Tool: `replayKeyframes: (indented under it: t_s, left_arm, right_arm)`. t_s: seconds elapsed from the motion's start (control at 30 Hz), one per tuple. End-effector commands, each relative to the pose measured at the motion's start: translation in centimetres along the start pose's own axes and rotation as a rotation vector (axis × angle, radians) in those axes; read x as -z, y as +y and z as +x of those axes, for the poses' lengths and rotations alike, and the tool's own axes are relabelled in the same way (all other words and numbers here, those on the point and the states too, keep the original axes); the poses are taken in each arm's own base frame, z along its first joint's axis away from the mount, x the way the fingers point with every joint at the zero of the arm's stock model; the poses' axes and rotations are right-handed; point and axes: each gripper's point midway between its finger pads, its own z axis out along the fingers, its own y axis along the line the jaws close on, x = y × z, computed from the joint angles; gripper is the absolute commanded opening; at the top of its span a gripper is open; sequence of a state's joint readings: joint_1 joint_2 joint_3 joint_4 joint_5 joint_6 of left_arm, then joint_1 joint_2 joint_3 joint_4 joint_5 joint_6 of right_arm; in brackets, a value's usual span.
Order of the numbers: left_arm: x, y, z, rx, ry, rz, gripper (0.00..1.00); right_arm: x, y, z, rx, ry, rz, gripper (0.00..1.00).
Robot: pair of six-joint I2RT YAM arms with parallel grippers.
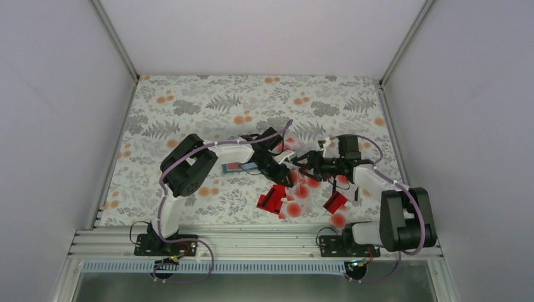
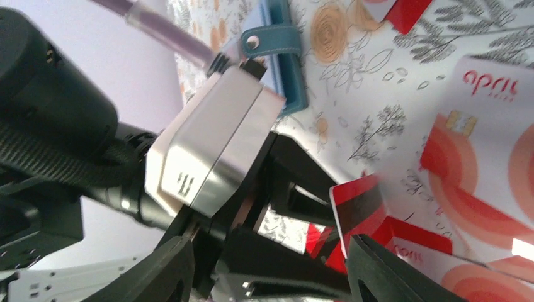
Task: Put the credit cards into the card holder
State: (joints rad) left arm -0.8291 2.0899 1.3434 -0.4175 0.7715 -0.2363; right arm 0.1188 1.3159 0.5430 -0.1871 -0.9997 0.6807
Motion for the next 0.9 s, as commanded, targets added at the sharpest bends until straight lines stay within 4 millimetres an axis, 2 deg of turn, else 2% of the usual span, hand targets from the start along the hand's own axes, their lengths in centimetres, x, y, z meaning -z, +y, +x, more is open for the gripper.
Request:
replayKeyframes:
  t_s: [0.0,0.17,0.57,0.7,0.87]
  left_arm:
    - [-0.7,-0.6,-0.5,0.002,0.000,0.050,0.39]
    - [-0.8,0.1,-0.3,0.016,-0.002,0.045,0.39]
    - [-1.5,3.0,0.4,0.050,0.007,0.033,0.39]
    - [-1.6,3.8,0.7,0.056,0.005,0.034,0.39]
    - [-1.7,4.3,1.0,0.066,0.005,0.047,0.39]
  right_arm:
    - [-1.0,-2.1,0.0,0.013,0.021,0.117,0.60]
    - [-1.5,-3.5,0.8,0.006,0.052,0.143,0.51]
    - [-2.3,-4.9,2.2,0.004,0.101,0.151,0.34]
    - [-2.2,-5.7,2.5,0.002,0.110,0.187,0.32]
    - [-2.1,-6.6,3.7,-0.015,0.142,0.219,0.35]
